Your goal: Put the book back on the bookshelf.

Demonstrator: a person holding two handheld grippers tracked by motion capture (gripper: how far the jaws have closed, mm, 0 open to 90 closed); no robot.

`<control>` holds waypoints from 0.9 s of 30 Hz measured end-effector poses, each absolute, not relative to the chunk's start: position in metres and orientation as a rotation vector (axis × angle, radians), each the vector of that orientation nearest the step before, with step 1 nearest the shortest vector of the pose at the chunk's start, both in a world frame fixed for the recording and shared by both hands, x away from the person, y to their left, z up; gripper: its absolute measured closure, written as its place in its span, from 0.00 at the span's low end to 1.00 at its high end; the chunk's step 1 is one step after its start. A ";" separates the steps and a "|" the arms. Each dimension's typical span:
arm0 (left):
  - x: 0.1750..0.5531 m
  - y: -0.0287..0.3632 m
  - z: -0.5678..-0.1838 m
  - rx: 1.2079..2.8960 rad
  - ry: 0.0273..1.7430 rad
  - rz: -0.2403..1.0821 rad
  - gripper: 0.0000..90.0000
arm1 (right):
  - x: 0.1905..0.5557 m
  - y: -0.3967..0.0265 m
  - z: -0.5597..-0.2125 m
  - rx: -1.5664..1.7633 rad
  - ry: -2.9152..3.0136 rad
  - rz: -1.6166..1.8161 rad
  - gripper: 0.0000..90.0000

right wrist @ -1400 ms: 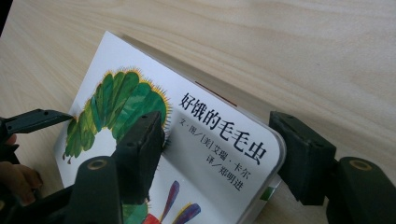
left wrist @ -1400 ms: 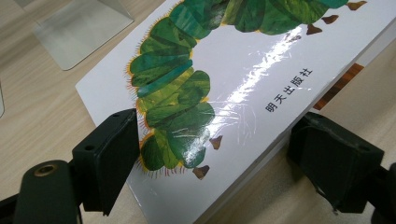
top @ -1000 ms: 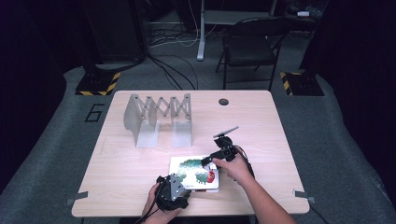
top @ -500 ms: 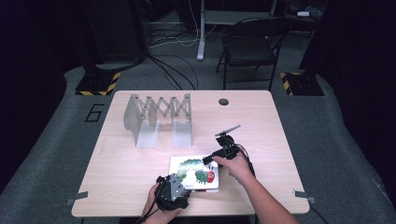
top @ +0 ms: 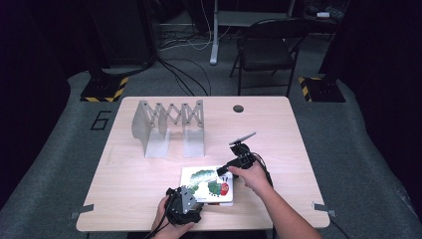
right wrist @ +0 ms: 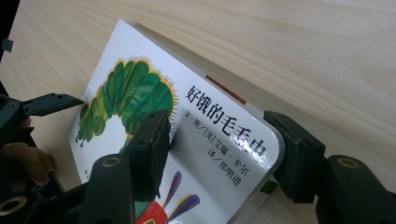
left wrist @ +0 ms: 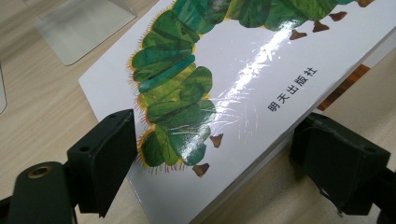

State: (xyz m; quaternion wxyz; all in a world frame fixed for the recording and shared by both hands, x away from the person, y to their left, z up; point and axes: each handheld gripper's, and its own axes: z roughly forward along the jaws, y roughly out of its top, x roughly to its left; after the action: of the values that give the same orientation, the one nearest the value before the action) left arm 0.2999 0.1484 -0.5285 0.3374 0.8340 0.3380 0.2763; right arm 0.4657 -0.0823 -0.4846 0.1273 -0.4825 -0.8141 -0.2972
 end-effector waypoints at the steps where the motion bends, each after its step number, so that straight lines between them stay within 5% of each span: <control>1: 0.300 0.148 -0.529 2.171 0.888 0.722 0.16 | 0.465 -0.082 -0.484 -1.406 -2.369 -0.863 0.47; 27: 0.303 0.168 -0.518 2.263 0.990 0.513 0.17 | 0.465 -0.086 -0.480 -1.399 -2.347 -0.906 0.52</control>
State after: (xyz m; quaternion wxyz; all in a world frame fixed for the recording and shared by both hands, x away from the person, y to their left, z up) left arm 0.3026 0.1680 -0.5184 0.3043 0.8545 0.3737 0.1937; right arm 0.4647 -0.0857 -0.4802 0.1314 -0.4817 -0.8082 -0.3122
